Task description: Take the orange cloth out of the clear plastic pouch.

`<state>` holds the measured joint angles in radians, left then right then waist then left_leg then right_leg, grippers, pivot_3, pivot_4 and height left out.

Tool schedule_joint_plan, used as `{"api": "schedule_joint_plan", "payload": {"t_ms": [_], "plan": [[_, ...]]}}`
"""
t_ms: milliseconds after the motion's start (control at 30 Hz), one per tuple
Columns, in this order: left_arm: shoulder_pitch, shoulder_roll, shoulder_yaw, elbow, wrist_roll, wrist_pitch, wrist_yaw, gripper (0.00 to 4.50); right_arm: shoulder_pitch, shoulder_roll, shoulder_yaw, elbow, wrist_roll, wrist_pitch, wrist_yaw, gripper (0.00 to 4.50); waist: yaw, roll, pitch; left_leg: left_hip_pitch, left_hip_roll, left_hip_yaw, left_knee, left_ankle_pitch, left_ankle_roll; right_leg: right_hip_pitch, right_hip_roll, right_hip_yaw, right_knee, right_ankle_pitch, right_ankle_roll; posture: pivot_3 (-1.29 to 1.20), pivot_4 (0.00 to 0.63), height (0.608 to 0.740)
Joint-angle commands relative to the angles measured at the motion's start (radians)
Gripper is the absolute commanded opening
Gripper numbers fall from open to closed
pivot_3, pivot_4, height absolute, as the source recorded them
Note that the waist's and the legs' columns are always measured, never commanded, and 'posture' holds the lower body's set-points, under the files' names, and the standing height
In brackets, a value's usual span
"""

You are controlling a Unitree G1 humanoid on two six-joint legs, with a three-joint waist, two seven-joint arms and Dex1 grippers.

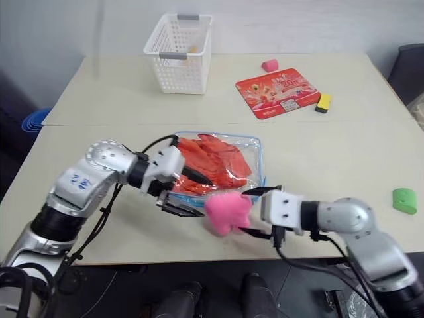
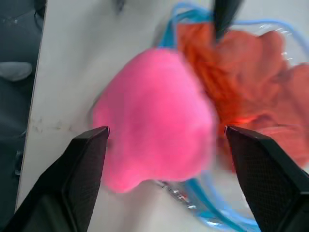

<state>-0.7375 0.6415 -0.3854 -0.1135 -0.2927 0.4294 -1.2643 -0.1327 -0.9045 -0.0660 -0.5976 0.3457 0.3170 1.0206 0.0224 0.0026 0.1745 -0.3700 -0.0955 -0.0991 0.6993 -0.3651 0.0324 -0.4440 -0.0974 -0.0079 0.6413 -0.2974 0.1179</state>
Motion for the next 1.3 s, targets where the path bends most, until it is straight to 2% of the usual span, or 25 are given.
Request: {"api": "schedule_joint_plan", "payload": {"t_ms": [33,133,200,267,467,567,833,933,1233,1267,1300], "plan": [[-0.028,-0.034,-0.033,0.048,0.068,-0.071,0.003,3.96,0.033,-0.055,-0.114,-0.036,0.041,0.002,0.036,3.98,0.003,0.0,0.0,0.0,0.0,0.0,0.0,0.0,0.0,0.0,0.0,0.0,-0.001,0.0,0.0,0.0,0.15,0.74],[-0.039,-0.081,-0.047,0.085,0.099,-0.092,0.016,3.96,0.078,-0.11,-0.176,0.024,0.006,-0.064,0.091,3.98,0.006,0.0,0.0,-0.001,0.0,0.0,0.0,0.0,0.0,0.0,0.0,0.0,-0.001,0.0,0.0,0.0,0.15,0.74],[-0.042,-0.107,-0.038,0.09,0.095,-0.078,0.021,3.96,0.084,-0.134,-0.154,0.1,-0.083,-0.177,0.099,3.98,0.005,0.0,0.0,-0.001,-0.001,0.0,0.0,0.0,0.0,0.0,0.0,0.0,0.001,0.0,0.0,0.0,0.15,0.74],[-0.043,-0.127,-0.026,0.085,0.081,-0.053,0.022,3.96,0.076,-0.147,-0.113,0.171,-0.161,-0.28,0.1,3.98,0.004,0.0,0.0,-0.001,-0.001,0.001,0.0,0.0,0.001,0.0,0.0,0.0,0.002,0.0,0.0,0.0,0.15,0.74],[-0.036,-0.129,-0.027,0.053,0.074,-0.001,0.004,3.96,-0.086,-0.069,0.095,0.386,-0.37,-0.55,0.045,3.98,-0.013,0.0,0.0,0.001,0.001,0.003,0.0,0.0,0.0,-0.001,0.001,0.001,0.001,0.0,0.0,0.0,0.15,0.74],[-0.025,-0.12,-0.025,0.035,0.065,0.028,-0.001,3.37,-0.163,-0.024,0.15,0.473,-0.432,-0.636,0.003,4.01,-0.014,0.0,0.0,0.001,0.0,0.003,0.0,0.001,0.0,-0.001,0.001,0.002,0.002,0.0,0.0,0.0,0.15,0.74],[0.017,-0.099,-0.021,-0.025,0.058,0.066,-0.003,0.91,-0.241,0.01,0.199,0.569,-0.465,-0.733,-0.019,4.01,-0.007,0.0,0.0,0.0,0.0,0.002,0.0,0.001,0.0,-0.001,0.001,0.001,0.002,0.0,0.0,0.0,0.15,0.74],[0.03,-0.1,-0.022,-0.04,0.06,0.077,0.01,0.01,-0.258,0.025,0.214,0.58,-0.456,-0.737,-0.016,3.44,-0.008,0.0,0.0,0.0,0.0,0.002,0.0,0.001,0.0,-0.001,0.001,0.001,0.002,0.0,0.0,0.0,0.15,0.74],[0.046,-0.082,-0.017,-0.056,0.085,0.088,0.059,0.0,-0.303,0.034,0.246,0.63,-0.459,-0.788,-0.002,0.3,-0.009,0.0,0.0,0.0,0.001,0.002,0.0,0.001,0.0,-0.001,0.001,0.001,0.002,0.0,0.0,0.0,0.15,0.74],[0.052,-0.076,-0.016,-0.057,0.087,0.085,0.061,0.0,-0.306,0.031,0.248,0.635,-0.458,-0.795,0.002,0.02,-0.009,0.0,0.0,0.0,0.001,0.002,0.0,0.001,0.0,-0.001,0.001,0.001,0.002,0.0,0.0,0.0,0.15,0.74],[0.059,-0.069,-0.013,-0.06,0.088,0.085,0.064,0.0,-0.308,0.029,0.249,0.639,-0.456,-0.8,0.007,0.02,-0.01,0.0,0.0,0.0,0.001,0.002,0.0,0.001,0.0,-0.001,0.001,0.001,0.002,0.0,0.0,0.0,0.15,0.74]]}}
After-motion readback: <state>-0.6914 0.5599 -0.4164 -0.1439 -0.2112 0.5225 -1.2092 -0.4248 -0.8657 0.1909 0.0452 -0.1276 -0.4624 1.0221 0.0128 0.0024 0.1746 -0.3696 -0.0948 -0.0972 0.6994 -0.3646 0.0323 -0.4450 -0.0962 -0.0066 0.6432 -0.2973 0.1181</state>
